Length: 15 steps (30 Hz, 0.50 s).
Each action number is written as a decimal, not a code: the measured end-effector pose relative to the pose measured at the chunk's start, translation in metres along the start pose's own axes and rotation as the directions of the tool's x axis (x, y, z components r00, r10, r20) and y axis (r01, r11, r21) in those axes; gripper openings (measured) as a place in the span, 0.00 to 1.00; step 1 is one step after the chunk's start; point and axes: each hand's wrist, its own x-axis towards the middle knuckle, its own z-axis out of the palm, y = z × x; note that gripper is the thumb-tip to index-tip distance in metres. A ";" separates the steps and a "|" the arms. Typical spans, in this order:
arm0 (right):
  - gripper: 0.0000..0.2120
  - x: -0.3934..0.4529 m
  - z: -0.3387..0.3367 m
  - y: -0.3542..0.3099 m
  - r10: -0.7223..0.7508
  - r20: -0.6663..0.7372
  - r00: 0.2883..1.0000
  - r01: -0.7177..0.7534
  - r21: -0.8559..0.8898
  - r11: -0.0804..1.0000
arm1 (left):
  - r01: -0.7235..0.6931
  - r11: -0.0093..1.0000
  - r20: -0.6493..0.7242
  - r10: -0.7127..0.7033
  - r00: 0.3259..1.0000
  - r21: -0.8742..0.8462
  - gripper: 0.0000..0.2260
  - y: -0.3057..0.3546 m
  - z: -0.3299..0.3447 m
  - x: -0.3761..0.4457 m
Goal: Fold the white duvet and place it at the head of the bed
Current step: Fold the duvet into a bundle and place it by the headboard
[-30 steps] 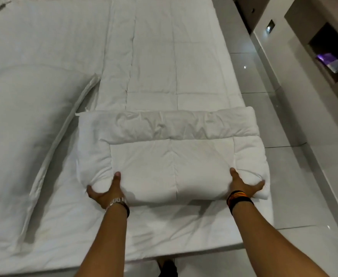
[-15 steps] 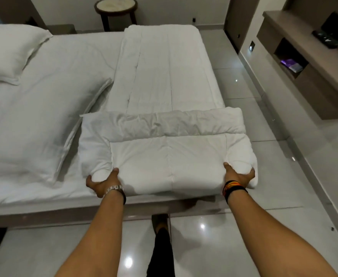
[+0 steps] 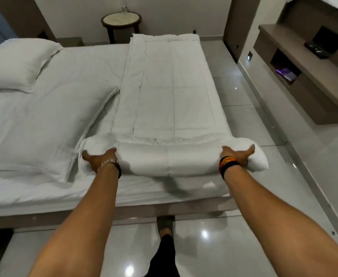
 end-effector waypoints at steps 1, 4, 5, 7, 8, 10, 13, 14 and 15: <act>0.50 0.012 0.022 -0.020 -0.049 0.020 0.999 0.049 -0.006 0.999 | -0.066 0.997 0.005 0.066 0.998 0.029 0.42 0.018 0.018 0.015; 0.46 0.057 0.092 -0.083 -0.227 0.151 0.962 0.220 0.063 0.973 | -0.186 0.981 0.045 0.188 0.981 -0.050 0.38 0.074 0.078 0.059; 0.45 0.072 0.115 -0.102 -0.257 0.197 0.946 0.242 0.093 0.966 | -0.230 0.967 0.076 0.240 0.968 -0.113 0.36 0.094 0.100 0.074; 0.45 0.104 0.159 -0.128 -0.306 0.284 0.909 0.299 0.066 0.952 | -0.331 0.918 0.137 0.365 0.921 -0.220 0.30 0.126 0.142 0.107; 0.43 0.111 0.172 -0.134 -0.326 0.326 0.887 0.348 -0.010 0.937 | -0.378 0.896 0.176 0.421 0.890 -0.232 0.27 0.132 0.157 0.119; 0.38 0.124 0.195 -0.129 -0.372 0.380 0.847 0.445 -0.122 0.887 | -0.378 0.907 0.248 0.415 0.875 -0.184 0.26 0.125 0.184 0.140; 0.35 0.139 0.196 -0.071 -0.412 0.277 0.868 0.484 -0.290 0.826 | -0.329 0.920 0.250 0.274 0.929 0.213 0.33 0.060 0.207 0.157; 0.35 0.143 0.196 -0.044 -0.397 0.213 0.893 0.449 -0.360 0.818 | -0.300 0.892 0.234 0.229 0.945 0.339 0.35 0.034 0.212 0.159; 0.37 0.144 0.196 -0.018 -0.329 0.157 0.931 0.365 -0.417 0.833 | -0.250 0.879 0.211 0.176 0.962 0.407 0.37 0.010 0.216 0.159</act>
